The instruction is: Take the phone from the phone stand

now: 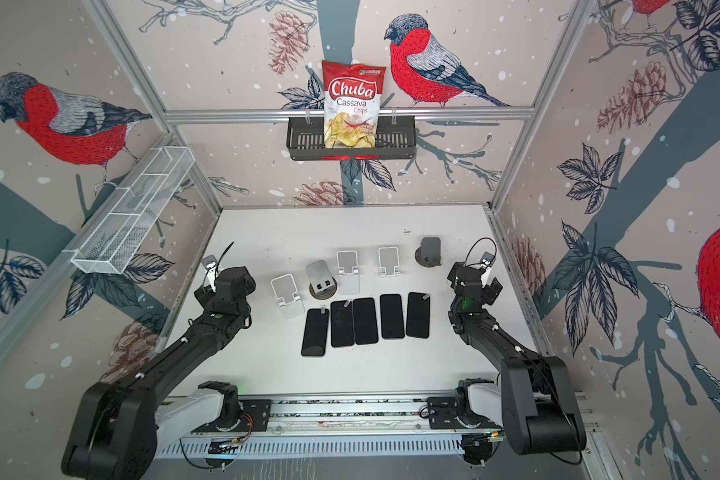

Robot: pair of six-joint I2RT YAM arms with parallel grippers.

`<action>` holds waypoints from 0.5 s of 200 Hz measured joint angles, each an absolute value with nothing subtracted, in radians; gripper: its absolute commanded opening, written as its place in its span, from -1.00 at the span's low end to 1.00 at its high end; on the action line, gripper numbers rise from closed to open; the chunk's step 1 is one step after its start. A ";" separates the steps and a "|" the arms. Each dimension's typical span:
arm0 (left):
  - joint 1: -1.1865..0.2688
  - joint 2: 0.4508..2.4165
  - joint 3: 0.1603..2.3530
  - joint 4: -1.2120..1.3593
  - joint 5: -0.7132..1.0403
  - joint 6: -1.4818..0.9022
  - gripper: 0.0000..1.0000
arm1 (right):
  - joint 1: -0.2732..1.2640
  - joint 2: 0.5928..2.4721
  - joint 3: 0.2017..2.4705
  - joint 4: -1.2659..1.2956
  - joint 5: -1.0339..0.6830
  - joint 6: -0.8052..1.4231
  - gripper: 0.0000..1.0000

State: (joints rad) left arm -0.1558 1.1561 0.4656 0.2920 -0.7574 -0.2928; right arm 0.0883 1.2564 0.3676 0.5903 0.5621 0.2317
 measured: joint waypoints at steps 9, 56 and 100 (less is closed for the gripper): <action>-0.146 1.192 0.451 0.353 -0.744 -0.263 0.94 | 0.078 1.296 0.345 0.654 0.559 0.221 0.99; -0.122 1.306 0.355 0.653 -0.672 -0.154 0.94 | 0.078 1.422 0.284 0.940 0.478 0.154 0.99; -0.084 1.434 0.337 0.863 -0.594 -0.111 0.93 | 0.062 1.489 0.242 1.106 0.384 0.126 0.99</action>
State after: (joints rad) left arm -0.0845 1.4342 0.3374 0.8631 -0.5941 -0.1112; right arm 0.0616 1.4895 0.2417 1.1057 0.3836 0.1257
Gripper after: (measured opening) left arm 0.963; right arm 0.994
